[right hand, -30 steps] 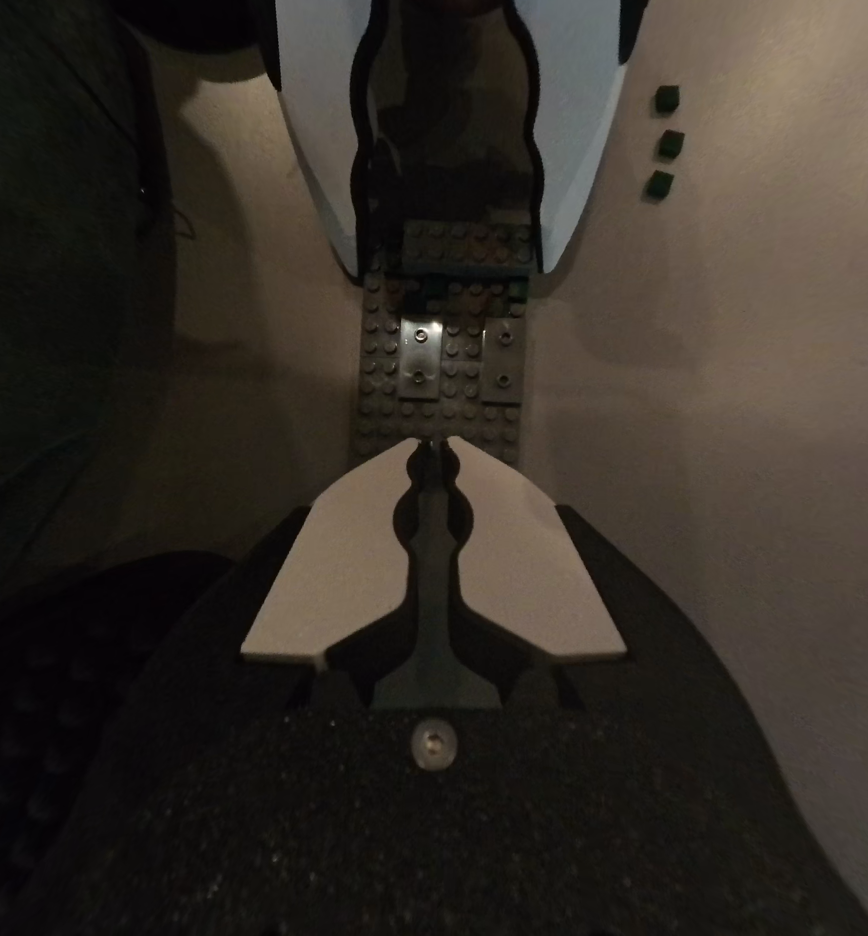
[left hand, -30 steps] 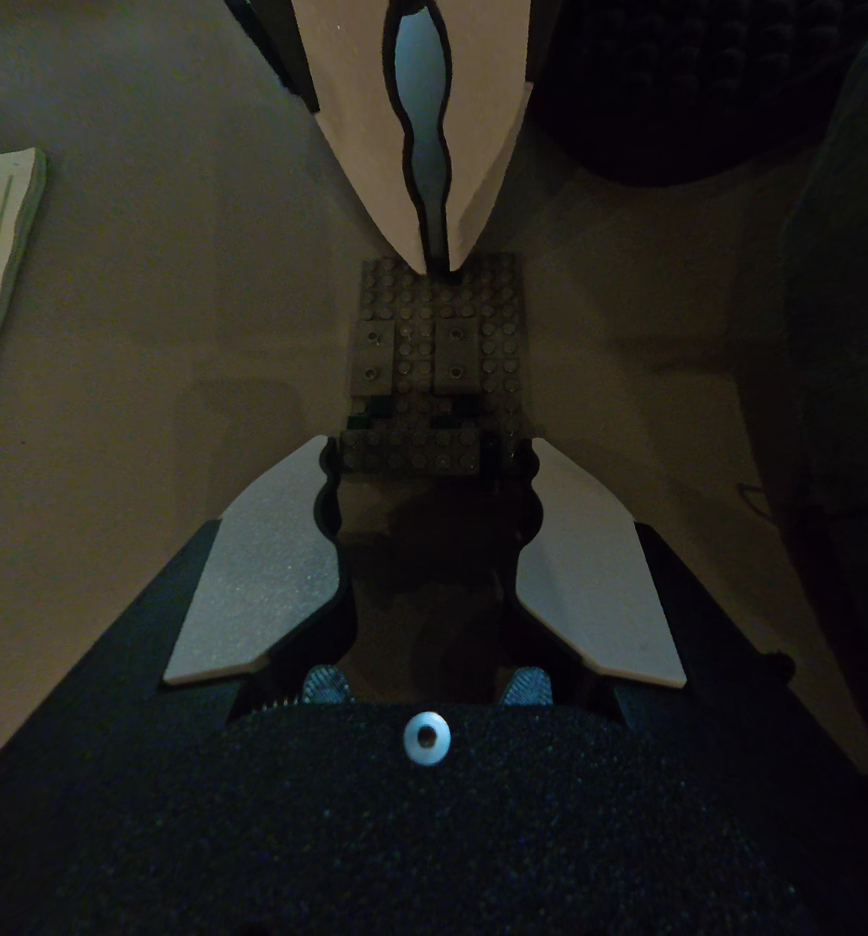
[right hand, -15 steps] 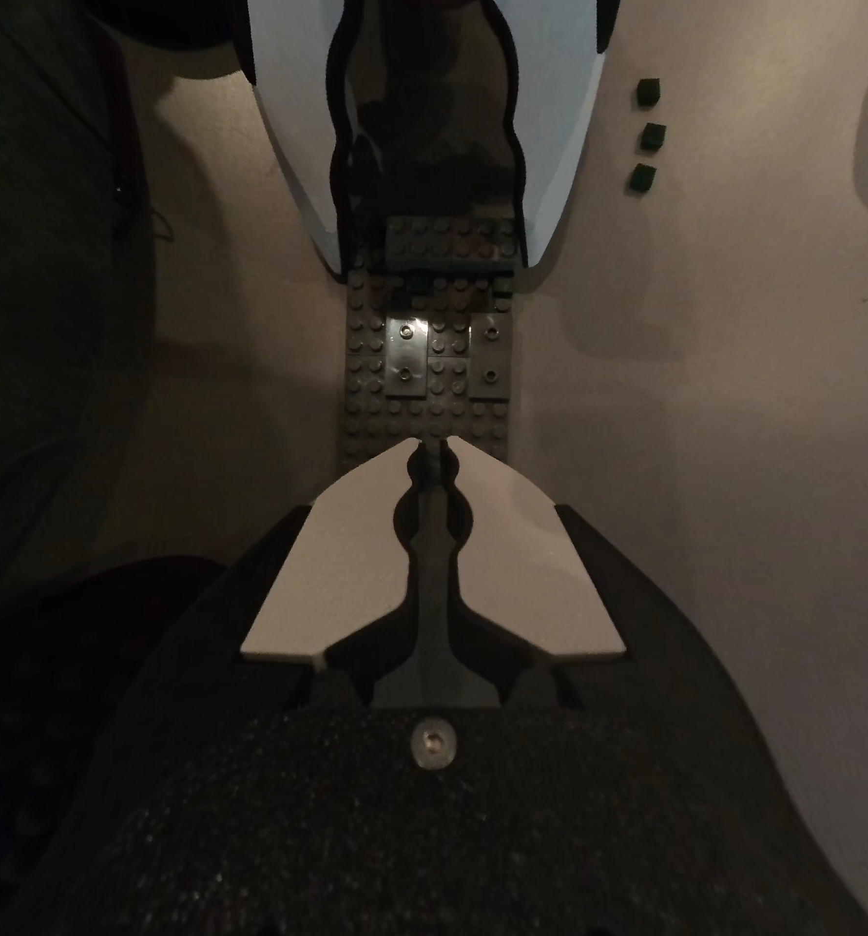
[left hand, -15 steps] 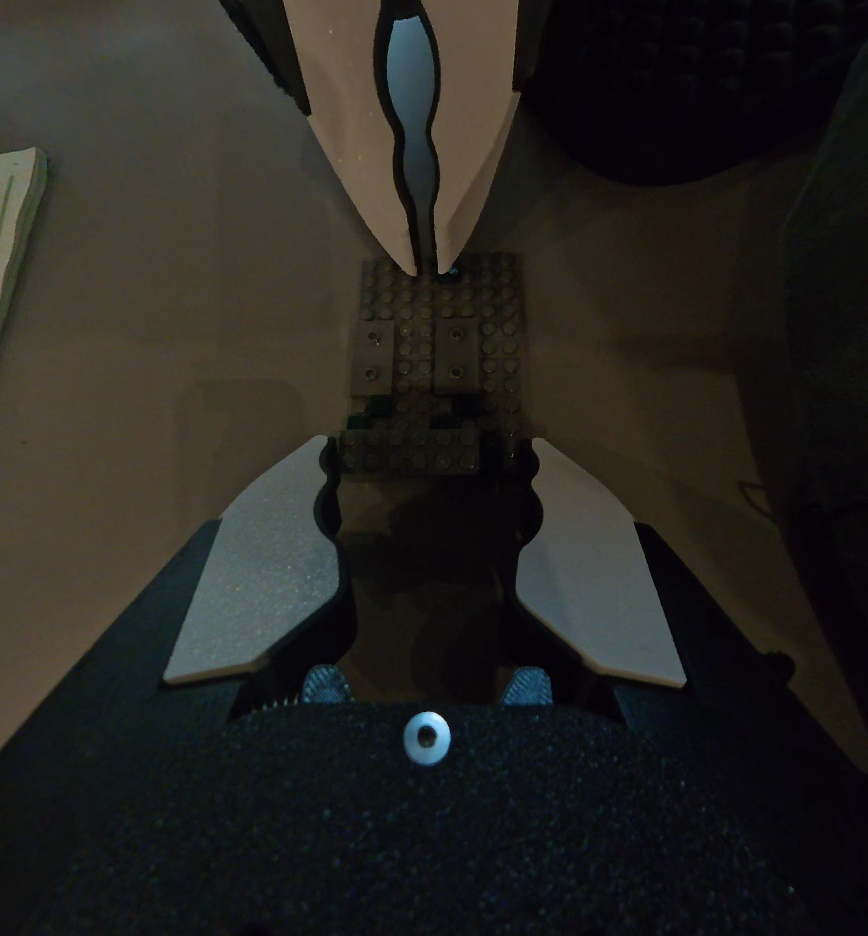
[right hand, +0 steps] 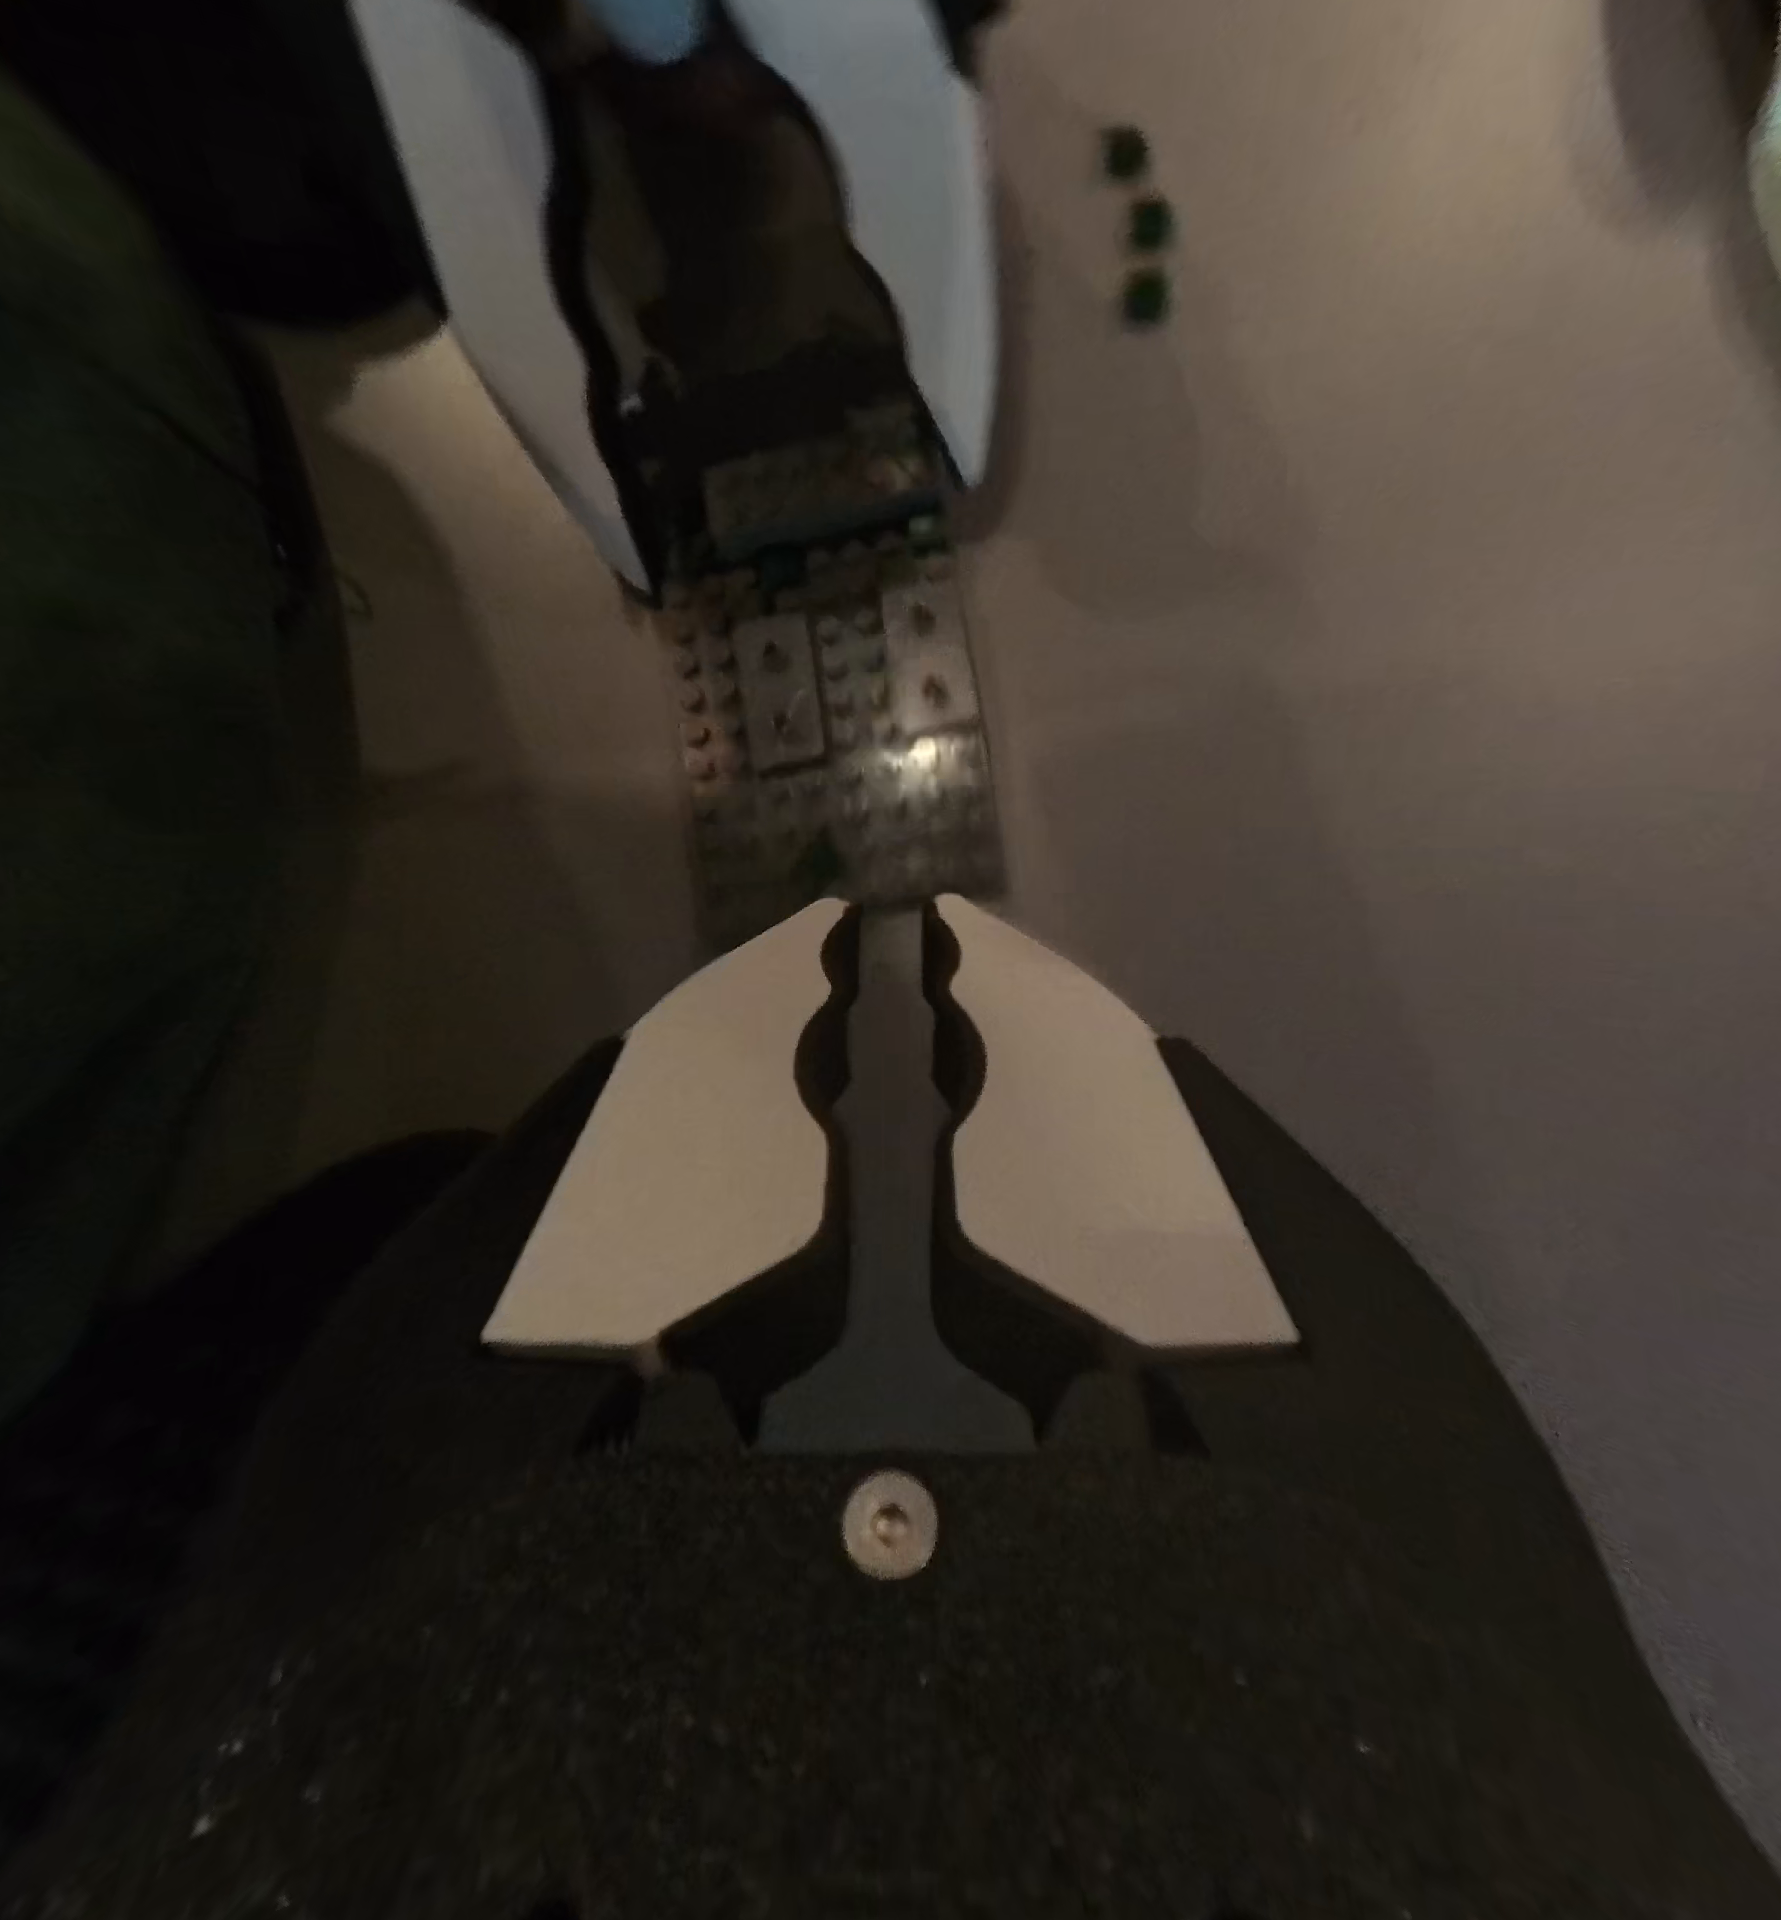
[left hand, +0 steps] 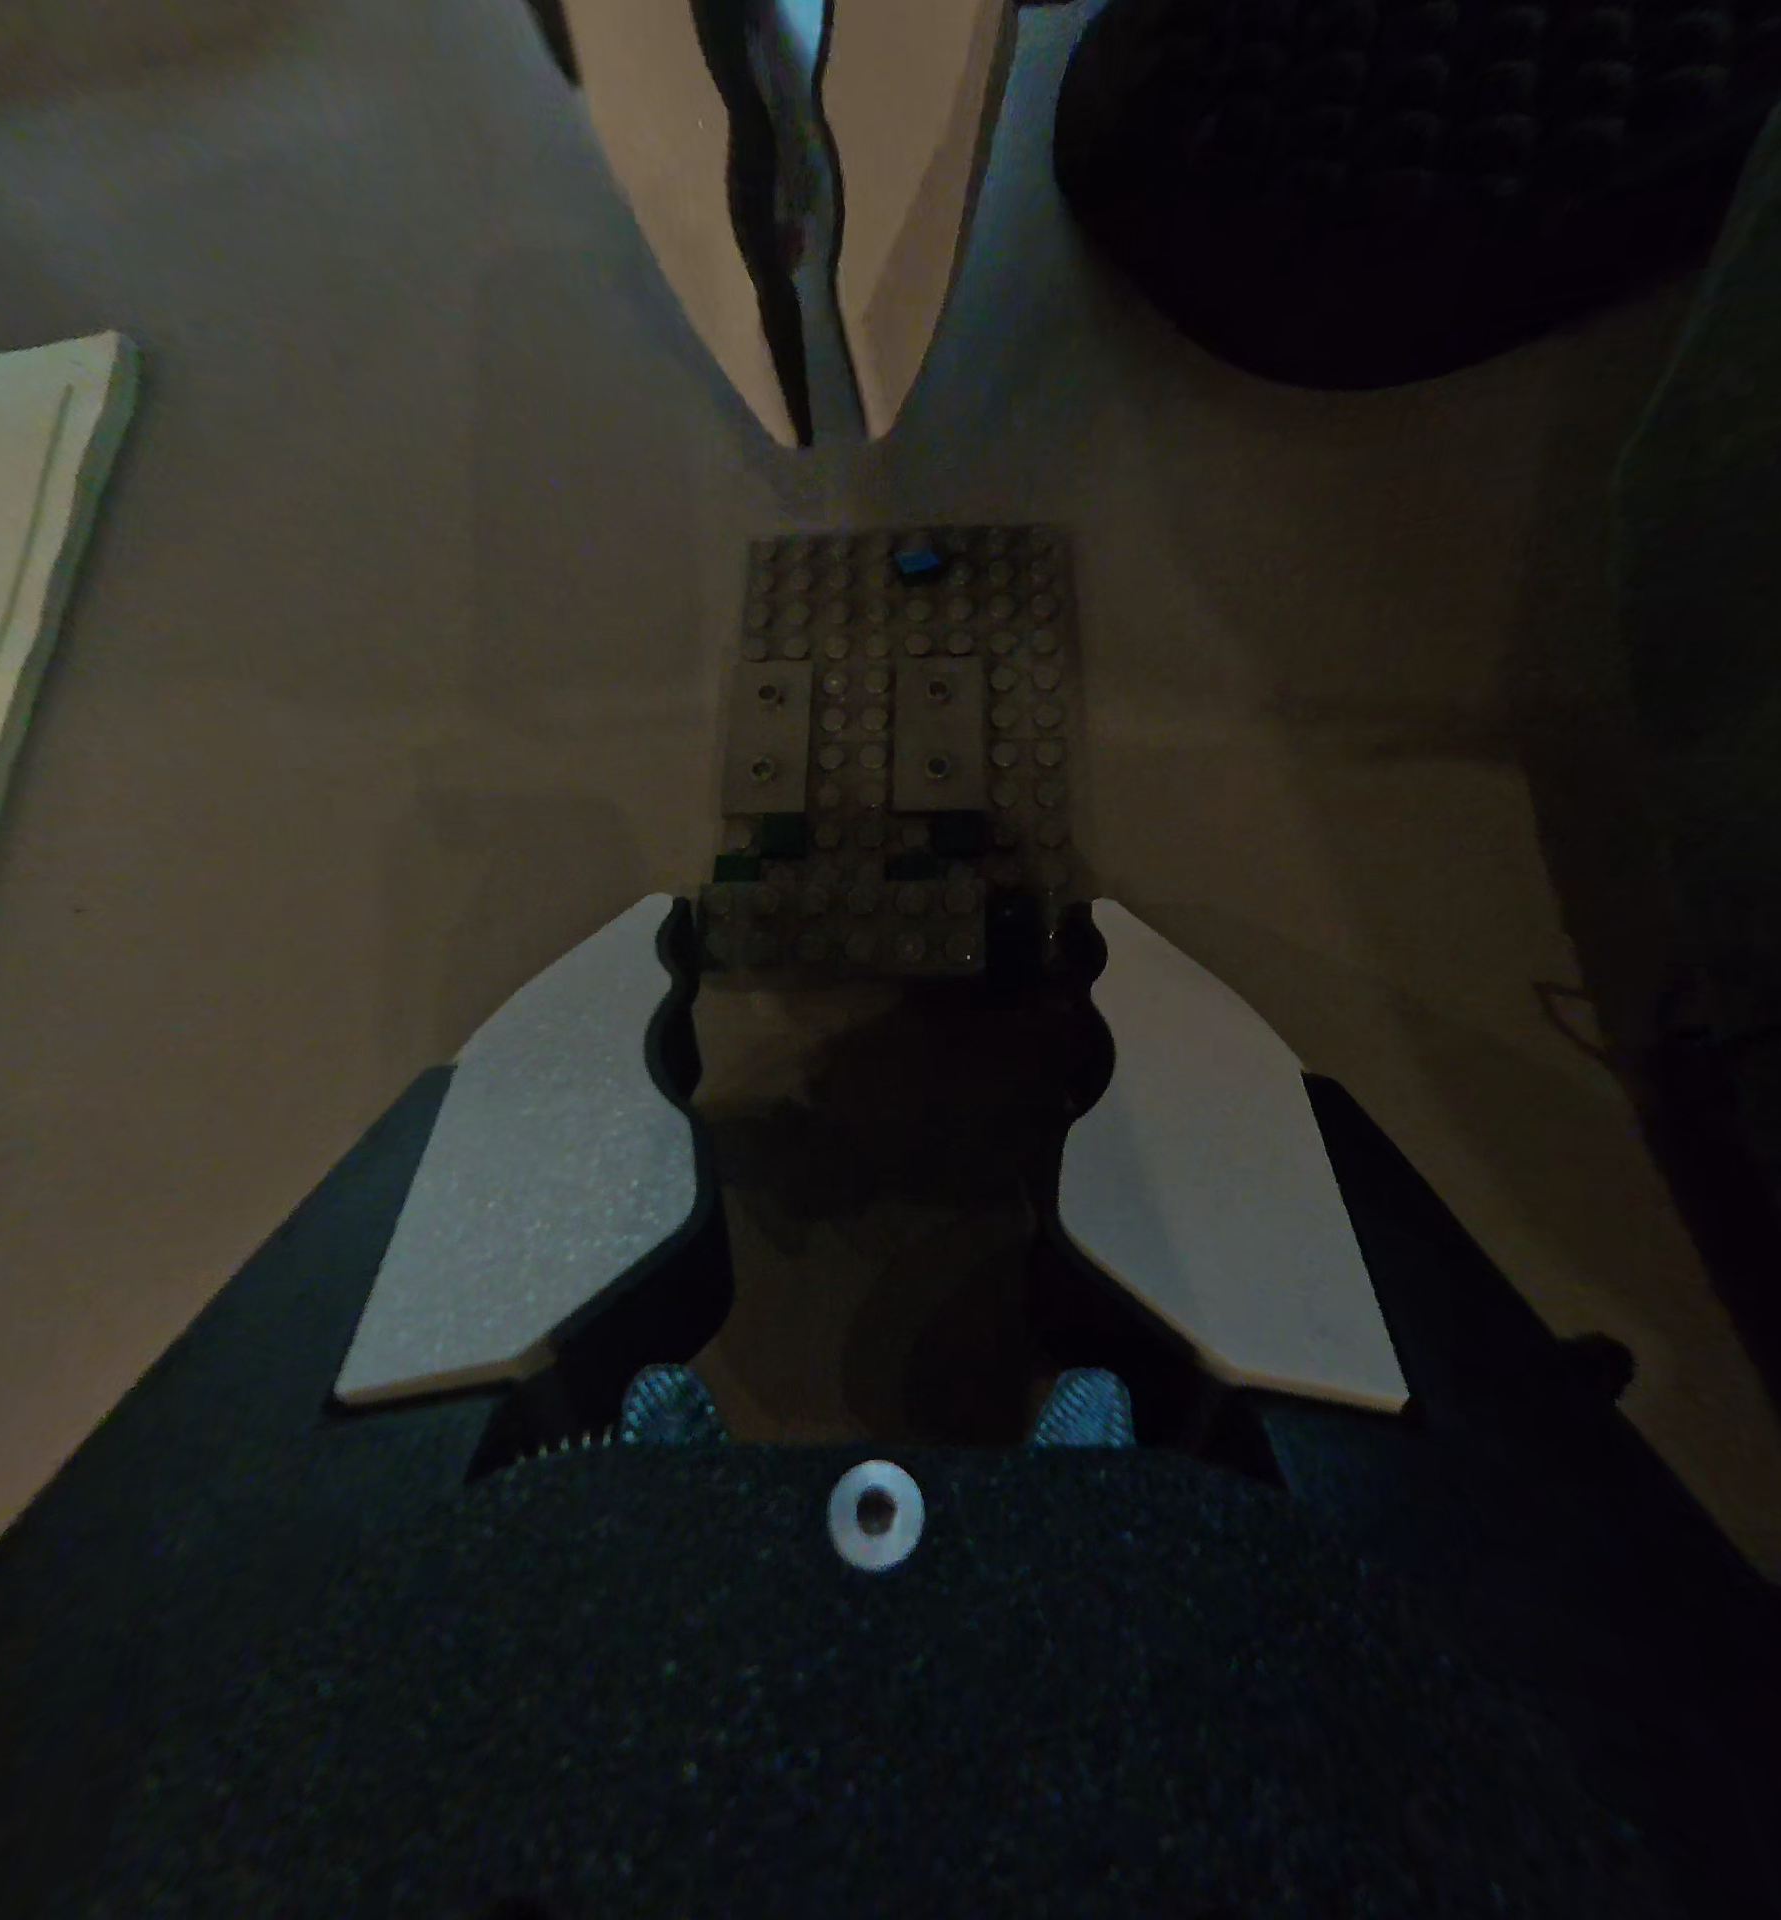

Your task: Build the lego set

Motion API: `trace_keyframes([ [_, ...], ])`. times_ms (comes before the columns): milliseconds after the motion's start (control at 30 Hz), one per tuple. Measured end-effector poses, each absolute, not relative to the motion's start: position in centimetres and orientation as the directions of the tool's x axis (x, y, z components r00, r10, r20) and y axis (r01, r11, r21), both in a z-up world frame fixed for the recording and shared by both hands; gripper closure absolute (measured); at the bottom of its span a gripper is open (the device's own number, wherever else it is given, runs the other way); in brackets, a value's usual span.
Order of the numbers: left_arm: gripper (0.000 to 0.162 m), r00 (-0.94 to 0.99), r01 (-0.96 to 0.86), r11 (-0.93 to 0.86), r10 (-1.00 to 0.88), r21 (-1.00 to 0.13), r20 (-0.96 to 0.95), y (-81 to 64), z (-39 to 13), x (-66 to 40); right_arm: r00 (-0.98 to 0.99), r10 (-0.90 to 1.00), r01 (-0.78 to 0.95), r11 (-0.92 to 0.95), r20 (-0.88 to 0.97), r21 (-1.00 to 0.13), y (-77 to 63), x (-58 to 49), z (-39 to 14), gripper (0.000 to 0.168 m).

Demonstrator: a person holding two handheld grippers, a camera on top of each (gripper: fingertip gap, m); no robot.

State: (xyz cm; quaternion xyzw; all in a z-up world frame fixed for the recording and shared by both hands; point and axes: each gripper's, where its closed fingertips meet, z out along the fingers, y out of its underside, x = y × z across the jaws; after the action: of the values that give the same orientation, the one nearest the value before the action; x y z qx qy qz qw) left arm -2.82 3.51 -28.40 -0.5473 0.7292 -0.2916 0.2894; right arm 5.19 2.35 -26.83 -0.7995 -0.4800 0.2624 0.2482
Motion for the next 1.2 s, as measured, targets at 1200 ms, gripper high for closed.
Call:
trace_keyframes([
  [1200,0.094,-0.167,-0.521,0.166,-0.982,-0.837,-0.091,4.6,-25.7,-3.1,0.513,0.662,0.296,-0.734,-0.547,-0.611,2.1,4.8,-26.8,0.137],
])
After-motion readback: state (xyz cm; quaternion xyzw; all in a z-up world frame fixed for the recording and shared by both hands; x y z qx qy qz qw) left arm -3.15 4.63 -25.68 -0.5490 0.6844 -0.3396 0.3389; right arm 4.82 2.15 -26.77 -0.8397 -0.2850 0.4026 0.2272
